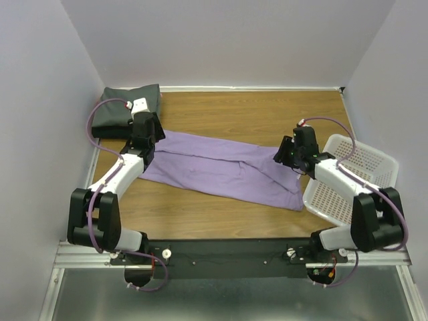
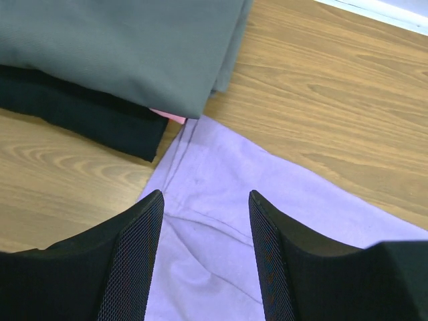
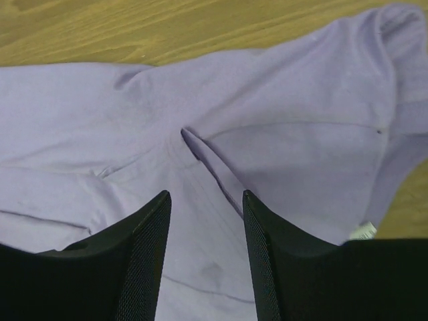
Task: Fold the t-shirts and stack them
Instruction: Fold the tshirt
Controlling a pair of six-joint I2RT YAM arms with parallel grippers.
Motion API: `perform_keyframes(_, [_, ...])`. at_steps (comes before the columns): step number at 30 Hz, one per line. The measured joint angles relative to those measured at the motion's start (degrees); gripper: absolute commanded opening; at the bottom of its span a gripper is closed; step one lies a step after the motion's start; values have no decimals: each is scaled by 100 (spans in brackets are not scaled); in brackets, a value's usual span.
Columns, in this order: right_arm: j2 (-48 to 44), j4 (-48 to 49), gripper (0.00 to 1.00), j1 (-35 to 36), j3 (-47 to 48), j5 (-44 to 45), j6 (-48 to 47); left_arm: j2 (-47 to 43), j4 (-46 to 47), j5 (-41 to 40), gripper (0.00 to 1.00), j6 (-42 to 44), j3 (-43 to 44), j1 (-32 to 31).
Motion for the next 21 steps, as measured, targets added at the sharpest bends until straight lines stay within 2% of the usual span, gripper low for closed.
perform_keyframes(9, [1003,590,54,72,378,-31,-7,125,219,422,62,0,0,0])
perform_keyframes(21, [1711,798,51,133,697,-74,-39,127,363,599,62,0,-2,0])
